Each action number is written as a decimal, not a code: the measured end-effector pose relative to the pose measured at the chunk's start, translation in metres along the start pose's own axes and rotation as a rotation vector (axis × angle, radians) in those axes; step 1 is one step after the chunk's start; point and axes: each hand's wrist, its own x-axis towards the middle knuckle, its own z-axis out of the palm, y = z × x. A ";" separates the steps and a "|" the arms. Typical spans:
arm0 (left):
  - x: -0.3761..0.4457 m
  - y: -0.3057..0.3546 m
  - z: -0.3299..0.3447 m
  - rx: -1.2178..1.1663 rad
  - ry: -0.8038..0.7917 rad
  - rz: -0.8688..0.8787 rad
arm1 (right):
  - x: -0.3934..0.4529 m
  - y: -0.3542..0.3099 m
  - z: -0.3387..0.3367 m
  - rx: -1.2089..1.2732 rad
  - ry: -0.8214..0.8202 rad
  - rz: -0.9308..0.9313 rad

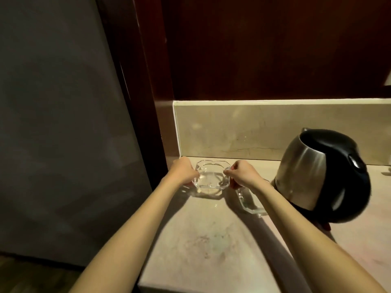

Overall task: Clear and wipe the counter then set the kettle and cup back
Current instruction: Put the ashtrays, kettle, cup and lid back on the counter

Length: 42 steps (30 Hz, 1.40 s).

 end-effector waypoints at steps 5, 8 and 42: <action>0.028 0.002 0.011 0.139 0.025 -0.023 | 0.040 -0.002 0.012 -0.084 0.007 0.073; 0.039 0.000 0.016 0.181 0.048 -0.039 | 0.054 -0.002 0.016 -0.134 -0.019 0.082; -0.019 -0.008 0.005 -0.147 -0.336 -0.001 | 0.049 -0.009 0.014 0.239 -0.020 -0.103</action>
